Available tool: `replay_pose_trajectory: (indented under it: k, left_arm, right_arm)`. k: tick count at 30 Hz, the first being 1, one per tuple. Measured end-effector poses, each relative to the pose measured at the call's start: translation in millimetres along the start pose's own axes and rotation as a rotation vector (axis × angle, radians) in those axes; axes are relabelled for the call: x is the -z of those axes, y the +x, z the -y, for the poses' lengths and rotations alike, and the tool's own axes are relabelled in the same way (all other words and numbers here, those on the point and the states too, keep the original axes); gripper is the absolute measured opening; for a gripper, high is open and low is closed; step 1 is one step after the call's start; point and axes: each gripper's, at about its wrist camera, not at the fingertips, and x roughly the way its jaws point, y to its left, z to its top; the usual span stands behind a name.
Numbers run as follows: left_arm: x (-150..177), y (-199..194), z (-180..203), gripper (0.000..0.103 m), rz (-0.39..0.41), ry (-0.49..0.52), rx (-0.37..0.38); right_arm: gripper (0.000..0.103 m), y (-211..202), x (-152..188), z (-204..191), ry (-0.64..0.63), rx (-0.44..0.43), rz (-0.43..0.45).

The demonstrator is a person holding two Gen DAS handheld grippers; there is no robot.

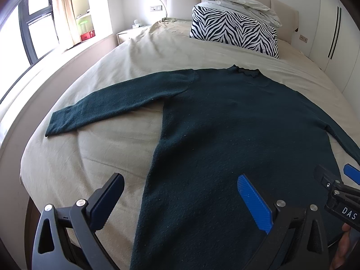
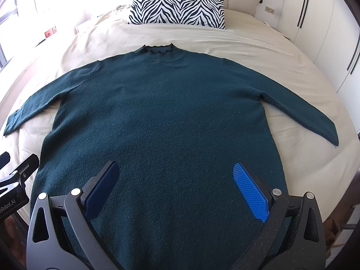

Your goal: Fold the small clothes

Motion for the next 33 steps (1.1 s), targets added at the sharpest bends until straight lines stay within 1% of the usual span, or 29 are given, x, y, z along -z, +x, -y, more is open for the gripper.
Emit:
replay_pose_trajectory:
  k: [33]
  left_arm:
    - [2.2,0.0,-2.6,0.103,-0.001,-0.004,0.002]
  right_arm:
    - [0.103,1.4,4.0,-3.3,0.001,-0.004,-0.003]
